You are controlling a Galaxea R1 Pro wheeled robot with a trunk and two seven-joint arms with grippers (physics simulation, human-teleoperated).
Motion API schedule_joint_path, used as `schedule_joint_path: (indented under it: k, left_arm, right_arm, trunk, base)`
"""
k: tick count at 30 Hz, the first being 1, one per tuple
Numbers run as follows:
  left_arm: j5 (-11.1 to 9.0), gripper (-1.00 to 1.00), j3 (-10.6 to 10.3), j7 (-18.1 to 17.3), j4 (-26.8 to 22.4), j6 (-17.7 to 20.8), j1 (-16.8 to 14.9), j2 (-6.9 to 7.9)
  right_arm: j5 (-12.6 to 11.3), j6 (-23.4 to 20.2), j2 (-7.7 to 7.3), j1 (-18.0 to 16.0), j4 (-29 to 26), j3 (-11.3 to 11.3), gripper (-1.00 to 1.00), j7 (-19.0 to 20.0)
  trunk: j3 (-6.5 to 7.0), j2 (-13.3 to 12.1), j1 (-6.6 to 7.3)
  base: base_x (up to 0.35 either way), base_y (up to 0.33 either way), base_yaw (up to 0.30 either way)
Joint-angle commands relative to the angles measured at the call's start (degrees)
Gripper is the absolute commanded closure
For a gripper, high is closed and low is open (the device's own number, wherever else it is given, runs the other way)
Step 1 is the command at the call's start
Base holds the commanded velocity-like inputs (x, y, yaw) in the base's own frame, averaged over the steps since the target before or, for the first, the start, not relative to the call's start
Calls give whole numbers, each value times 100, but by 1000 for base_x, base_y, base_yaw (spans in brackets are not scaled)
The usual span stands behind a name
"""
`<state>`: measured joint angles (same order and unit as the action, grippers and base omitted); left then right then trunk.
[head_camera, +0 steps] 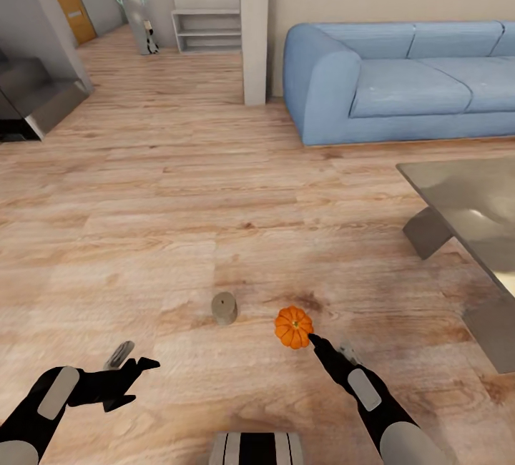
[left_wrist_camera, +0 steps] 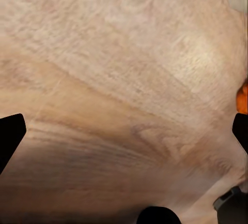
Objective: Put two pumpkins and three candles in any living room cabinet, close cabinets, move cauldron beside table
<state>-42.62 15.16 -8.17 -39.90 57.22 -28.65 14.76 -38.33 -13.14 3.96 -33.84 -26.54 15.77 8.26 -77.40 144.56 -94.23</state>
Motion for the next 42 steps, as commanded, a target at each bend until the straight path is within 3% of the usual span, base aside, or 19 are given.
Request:
schedule_joint_path:
  k: [1, 13, 17, 31, 42]
  left_arm:
    - [0, -100, -1, 0, 0, 0, 0, 0]
    - [0, -100, 5, 0, -1, -7, 0, 0]
    - [0, -100, 5, 0, -2, -9, 0, 0]
    - [0, -100, 5, 0, -2, -9, 0, 9]
    - [0, -100, 5, 0, -4, 3, 0, 17]
  right_arm:
    - [0, 2, 0, 0, 0, -1, -100, 0]
    - [1, 6, 0, 10, 0, 48, -100, 8]
    - [1, 8, 0, 9, 0, 175, -100, 8]
    - [-8, 20, 8, 9, 0, 199, -100, 17]
    - [-8, 14, 9, 9, 0, 199, -100, 17]
  trunk:
    - [0, 0, 0]
    - [0, 0, 0]
    - [-89, 5, -10]
    - [-399, 24, -46]
    - [-399, 24, -46]
  base:
    - [268, 39, 0]
    - [98, 6, 0]
    - [1, 0, 0]
    - [0, 0, 0]
    - [9, 0, 0]
